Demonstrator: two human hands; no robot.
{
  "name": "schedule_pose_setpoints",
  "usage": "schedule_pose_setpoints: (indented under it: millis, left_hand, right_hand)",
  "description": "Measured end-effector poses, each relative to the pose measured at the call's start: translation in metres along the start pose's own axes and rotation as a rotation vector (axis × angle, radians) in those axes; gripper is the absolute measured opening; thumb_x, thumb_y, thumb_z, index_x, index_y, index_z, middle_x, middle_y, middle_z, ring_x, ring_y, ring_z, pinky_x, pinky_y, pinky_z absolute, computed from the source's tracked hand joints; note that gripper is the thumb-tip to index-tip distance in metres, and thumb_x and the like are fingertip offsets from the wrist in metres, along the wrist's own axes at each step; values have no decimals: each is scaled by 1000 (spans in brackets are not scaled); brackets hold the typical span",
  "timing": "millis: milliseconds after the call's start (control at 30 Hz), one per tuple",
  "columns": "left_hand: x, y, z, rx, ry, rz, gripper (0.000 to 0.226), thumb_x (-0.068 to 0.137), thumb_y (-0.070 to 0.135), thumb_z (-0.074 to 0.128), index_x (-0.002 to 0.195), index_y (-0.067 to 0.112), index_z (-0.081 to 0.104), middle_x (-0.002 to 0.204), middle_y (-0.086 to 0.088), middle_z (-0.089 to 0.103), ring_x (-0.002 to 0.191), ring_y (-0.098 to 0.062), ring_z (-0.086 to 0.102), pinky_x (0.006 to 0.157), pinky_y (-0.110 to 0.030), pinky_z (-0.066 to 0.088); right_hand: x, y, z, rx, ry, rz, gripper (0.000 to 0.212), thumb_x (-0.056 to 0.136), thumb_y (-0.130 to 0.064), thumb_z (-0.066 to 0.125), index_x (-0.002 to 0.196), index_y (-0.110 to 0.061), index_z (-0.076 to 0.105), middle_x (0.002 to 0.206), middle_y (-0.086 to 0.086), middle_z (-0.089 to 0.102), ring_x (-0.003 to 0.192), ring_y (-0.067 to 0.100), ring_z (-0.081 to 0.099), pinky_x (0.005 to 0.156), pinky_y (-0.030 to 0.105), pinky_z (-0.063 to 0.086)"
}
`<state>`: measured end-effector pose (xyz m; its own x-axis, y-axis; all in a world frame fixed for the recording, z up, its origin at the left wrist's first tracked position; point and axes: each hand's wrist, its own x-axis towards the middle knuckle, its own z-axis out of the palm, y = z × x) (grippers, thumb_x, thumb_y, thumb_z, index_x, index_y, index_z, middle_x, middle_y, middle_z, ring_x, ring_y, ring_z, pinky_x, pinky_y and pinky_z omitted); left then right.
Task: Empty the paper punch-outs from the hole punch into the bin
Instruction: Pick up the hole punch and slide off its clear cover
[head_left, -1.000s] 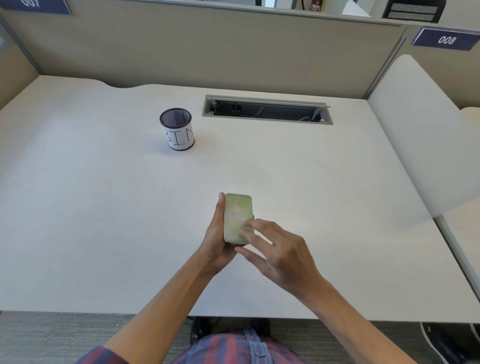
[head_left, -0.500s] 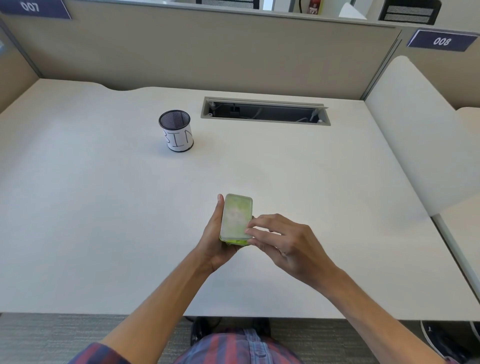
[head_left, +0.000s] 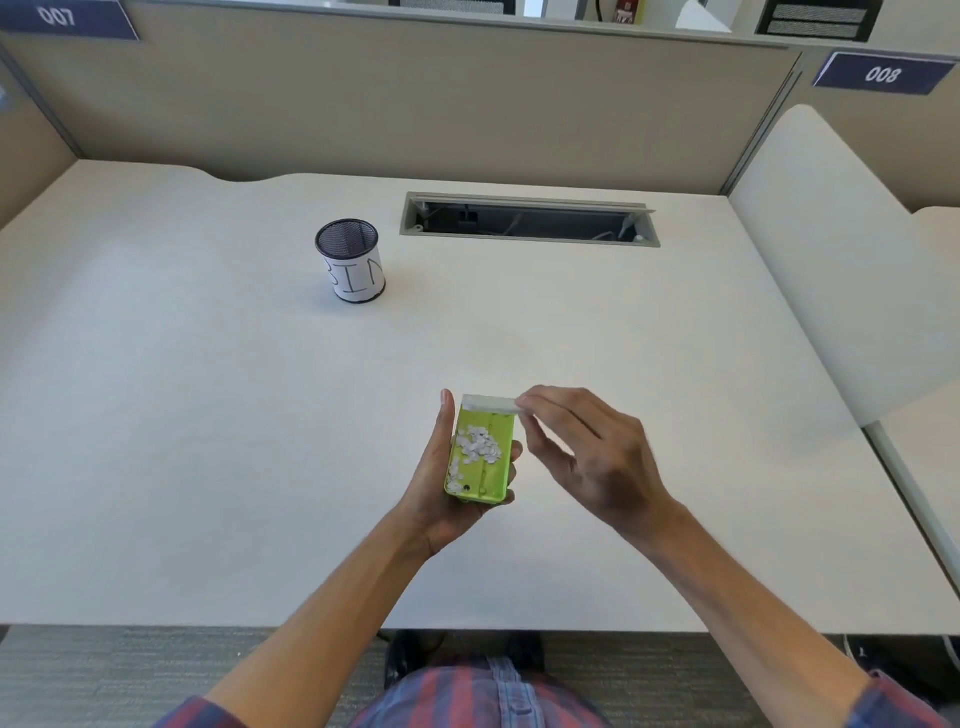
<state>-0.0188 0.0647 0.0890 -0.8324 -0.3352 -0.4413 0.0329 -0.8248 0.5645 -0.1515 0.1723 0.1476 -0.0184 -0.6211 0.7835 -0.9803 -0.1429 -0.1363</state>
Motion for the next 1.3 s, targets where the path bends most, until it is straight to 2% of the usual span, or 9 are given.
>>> schedule_pose_setpoints:
  millis: [133,267,400,700,833,1033,1300]
  left_hand:
    - [-2,3,0,26,-18,7,70,73,81,52,97,17,70,85,-8,67,65,-20,61,57,-30,51]
    - [-5,6,1,29,-17,13,65,80,75,48,102,18,69,87,-9,67,65,-20,61,57,-30,52]
    - [-6,8,2,25,-2,11,64,81,73,49,105,17,67,87,-10,67,64,-21,62,55,-30,52]
    - [-5,8,4,25,21,22,59,82,72,50,92,19,74,88,-11,68,65,-22,63,55,-30,52]
    - [-6,8,7,36,6,35,57,84,71,48,94,21,73,86,-11,67,65,-22,62,56,-30,51]
    - [-8,8,9,58,-10,40,62,85,72,46,108,17,64,87,-11,66,66,-22,61,56,-30,51]
    - [-6,7,5,39,-24,57,62,83,73,48,97,17,73,85,-10,68,66,-22,62,56,-32,52]
  right_hand:
    - [1,3,3,80,57,145,12,93,-8,65,94,1,74,93,8,74,80,17,69,68,27,57]
    - [3,2,4,216,92,319,11,93,-6,64,92,2,72,91,7,73,78,12,65,72,19,56]
    - [3,-1,3,330,131,489,10,91,-5,65,94,1,72,90,-1,70,80,7,65,73,14,55]
    - [7,-5,-6,501,213,778,13,92,-17,65,95,-9,74,89,-4,74,85,7,70,71,17,56]
    - [8,-9,-7,517,185,763,11,91,-17,66,94,-8,73,88,-4,74,83,7,71,71,17,56]
    - [6,-14,-5,343,142,521,7,89,-3,67,93,1,72,86,-1,70,78,4,65,75,14,55]
    - [8,-17,-2,219,142,337,7,90,-5,66,91,-1,72,87,4,73,77,12,66,75,16,54]
